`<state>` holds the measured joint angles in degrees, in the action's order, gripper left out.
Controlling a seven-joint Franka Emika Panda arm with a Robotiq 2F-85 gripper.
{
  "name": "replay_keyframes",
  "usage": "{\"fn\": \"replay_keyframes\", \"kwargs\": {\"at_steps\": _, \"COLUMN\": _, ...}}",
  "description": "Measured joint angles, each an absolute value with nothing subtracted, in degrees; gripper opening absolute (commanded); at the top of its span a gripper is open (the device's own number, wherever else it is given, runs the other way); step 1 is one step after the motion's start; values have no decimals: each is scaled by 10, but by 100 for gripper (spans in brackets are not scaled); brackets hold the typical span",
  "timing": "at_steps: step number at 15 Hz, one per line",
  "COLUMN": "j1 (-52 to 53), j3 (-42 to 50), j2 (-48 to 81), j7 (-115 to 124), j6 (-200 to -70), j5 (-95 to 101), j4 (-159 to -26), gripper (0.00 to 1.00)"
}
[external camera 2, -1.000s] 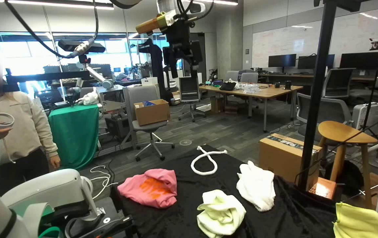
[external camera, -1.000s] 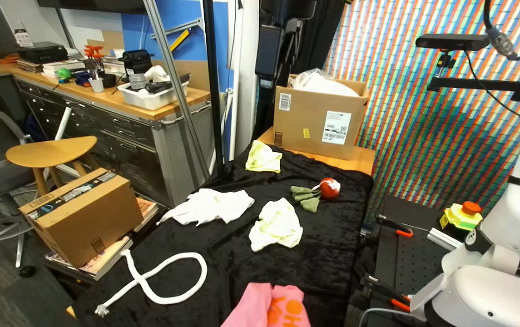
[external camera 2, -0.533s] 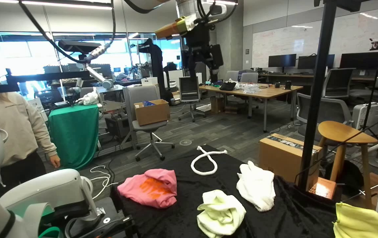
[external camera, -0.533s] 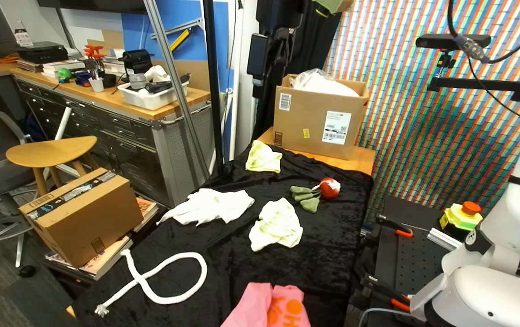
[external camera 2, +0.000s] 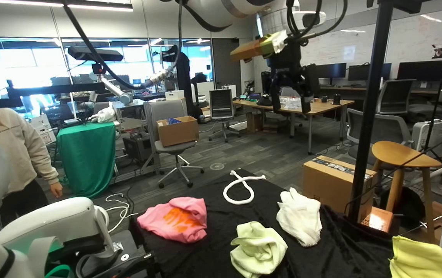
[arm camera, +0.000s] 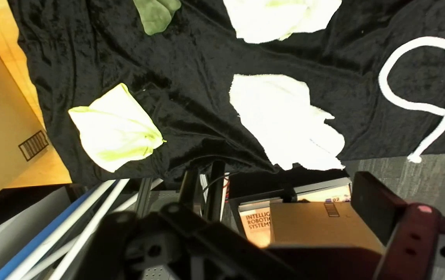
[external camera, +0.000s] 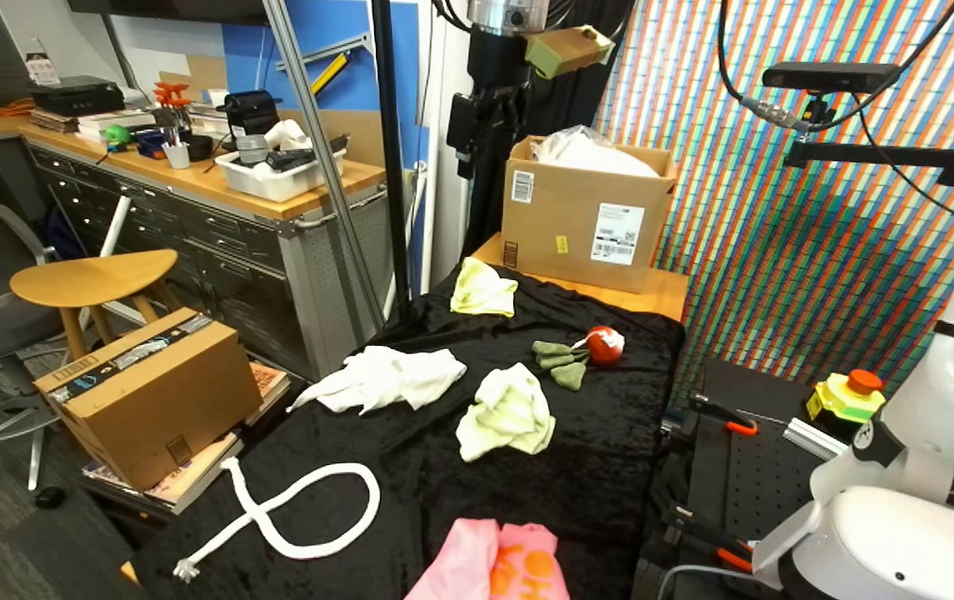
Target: Pile all the objects on the table
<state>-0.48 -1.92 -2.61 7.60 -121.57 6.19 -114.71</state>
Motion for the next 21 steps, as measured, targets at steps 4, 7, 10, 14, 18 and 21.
{"fn": "replay_keyframes", "kwargs": {"at_steps": 4, "j1": -12, "j3": 1, "j2": 40, "j7": 82, "j6": -1266, "j5": 66, "j4": -1122, "gripper": 100}}
{"fn": "replay_keyframes", "kwargs": {"at_steps": 7, "j1": -14, "j3": 16, "j2": 89, "j7": 90, "j6": -1286, "j5": 66, "j4": -1103, "gripper": 100}}
{"fn": "replay_keyframes", "kwargs": {"at_steps": 10, "j1": -16, "j3": 34, "j2": 133, "j7": 109, "j6": -1296, "j5": 71, "j4": -1086, "gripper": 100}}
{"fn": "replay_keyframes", "kwargs": {"at_steps": 14, "j1": -17, "j3": 62, "j2": 188, "j7": 145, "j6": -1299, "j5": 85, "j4": -1061, "gripper": 100}}
{"fn": "replay_keyframes", "kwargs": {"at_steps": 18, "j1": -34, "j3": 74, "j2": 243, "j7": 152, "j6": -1299, "j5": 72, "j4": -1030, "gripper": 100}}
{"fn": "replay_keyframes", "kwargs": {"at_steps": 21, "j1": -51, "j3": 73, "j2": 283, "j7": 140, "j6": -1298, "j5": 35, "j4": -991, "gripper": 100}}
